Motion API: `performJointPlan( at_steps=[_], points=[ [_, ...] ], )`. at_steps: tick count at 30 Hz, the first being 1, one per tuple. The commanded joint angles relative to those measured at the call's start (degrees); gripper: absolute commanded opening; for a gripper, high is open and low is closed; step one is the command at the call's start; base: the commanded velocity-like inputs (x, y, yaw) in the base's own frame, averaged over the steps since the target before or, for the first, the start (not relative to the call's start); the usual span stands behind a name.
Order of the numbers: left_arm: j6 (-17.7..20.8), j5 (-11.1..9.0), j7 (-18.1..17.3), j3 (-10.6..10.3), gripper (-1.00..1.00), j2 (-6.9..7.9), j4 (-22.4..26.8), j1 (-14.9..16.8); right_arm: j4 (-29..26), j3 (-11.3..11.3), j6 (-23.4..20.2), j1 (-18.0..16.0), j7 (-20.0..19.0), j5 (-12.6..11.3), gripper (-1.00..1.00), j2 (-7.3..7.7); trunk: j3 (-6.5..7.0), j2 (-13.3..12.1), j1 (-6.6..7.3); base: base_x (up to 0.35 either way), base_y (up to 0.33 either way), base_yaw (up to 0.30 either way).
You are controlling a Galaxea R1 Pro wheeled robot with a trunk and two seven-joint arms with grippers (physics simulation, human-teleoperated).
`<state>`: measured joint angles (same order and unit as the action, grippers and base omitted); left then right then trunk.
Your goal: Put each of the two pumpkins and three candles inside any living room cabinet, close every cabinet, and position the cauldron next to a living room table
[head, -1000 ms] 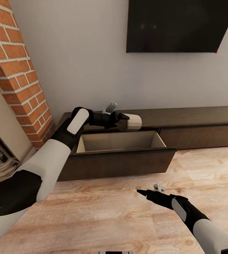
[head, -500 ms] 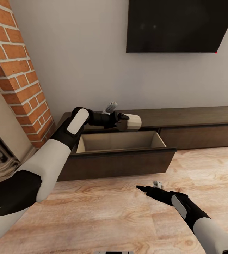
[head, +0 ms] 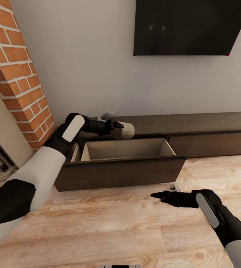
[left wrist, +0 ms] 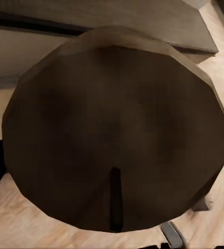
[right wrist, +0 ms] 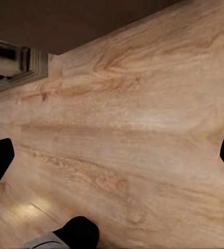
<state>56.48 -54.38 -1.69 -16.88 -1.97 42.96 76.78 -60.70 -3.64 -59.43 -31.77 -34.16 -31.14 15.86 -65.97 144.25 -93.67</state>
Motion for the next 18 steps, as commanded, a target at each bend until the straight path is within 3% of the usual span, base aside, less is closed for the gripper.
performJointPlan(
  at_steps=[1, 2, 3, 5, 6, 8, 9, 11, 13, 16, 18],
  points=[
    [0.2, -0.5, -0.2, 0.0, -1.0, 0.17, 0.0, 0.0, -0.2, 0.6, -0.6, -0.4, 0.9, 0.3, 1.0, 0.08, -0.05, 0.0, 0.01, 0.0, 0.0, 0.0],
    [0.2, -0.4, 0.1, 0.0, -1.0, 0.47, 0.0, 0.0, -0.6, 1.4, -0.6, -1.5, 3.7, 0.2, 1.0, 0.13, -0.05, 0.0, 0.01, 0.0, 0.0, 0.0],
    [0.3, -0.4, 1.9, 0.1, -1.0, 1.22, 0.0, 0.0, -1.6, 2.3, -0.6, -4.4, 8.9, -0.4, 1.0, 0.19, -0.05, 0.0, 0.01, 0.0, 0.0, 0.0],
    [0.6, -0.4, 4.8, 0.1, -1.0, 1.66, 0.0, 0.0, -2.1, 2.7, -0.6, -7.2, 12.5, -1.8, 1.0, 0.21, -0.05, 0.0, 0.01, 0.0, 0.0, 0.0],
    [1.0, -0.4, 6.6, 0.0, -1.0, 1.89, 0.0, 0.0, -2.3, 2.8, -0.6, -9.8, 16.0, -4.0, 1.0, 0.22, -0.05, 0.0, 0.01, 0.0, 0.0, 0.0],
    [1.2, -0.4, 7.3, 0.0, -1.0, 1.99, 0.0, 0.0, -2.4, 2.7, -0.6, -11.8, 19.2, -5.9, 1.0, 0.22, -0.05, 0.0, 0.01, 0.0, 0.0, 0.0],
    [1.4, -0.4, 7.8, 0.0, -1.0, 2.09, -0.8, 0.0, -2.4, 2.3, -0.6, -15.3, 24.3, -8.7, 1.0, 0.23, -0.05, 0.0, 0.01, 0.0, 0.0, 0.0],
    [1.5, -0.4, 7.9, 0.0, -1.0, 2.07, -2.0, 0.0, -2.0, 1.1, -0.6, -17.6, 26.2, -9.7, 1.0, 0.23, -0.05, 0.0, 0.01, 0.0, 0.0, 0.0],
    [1.5, -0.3, 8.0, -0.1, -1.0, 1.92, -6.1, 0.1, 2.6, -4.0, -0.6, -23.7, 28.0, -10.6, 1.0, 0.23, -0.05, 0.0, 0.01, 0.0, 0.0, 0.0],
    [1.5, 0.0, 8.1, -0.3, -1.0, 1.73, -8.8, 0.2, 7.7, -6.4, -0.6, -28.6, 28.4, -10.6, 1.0, 0.12, -0.05, 0.0, 0.01, 0.0, 0.0, 0.0],
    [1.6, 1.1, 8.2, -0.4, -1.0, 1.53, -11.3, 0.3, 12.6, -10.3, -0.6, -33.2, 28.5, -10.6, 1.0, 0.02, -0.05, 0.0, 0.01, 0.0, 0.0, 0.0]
  ],
)
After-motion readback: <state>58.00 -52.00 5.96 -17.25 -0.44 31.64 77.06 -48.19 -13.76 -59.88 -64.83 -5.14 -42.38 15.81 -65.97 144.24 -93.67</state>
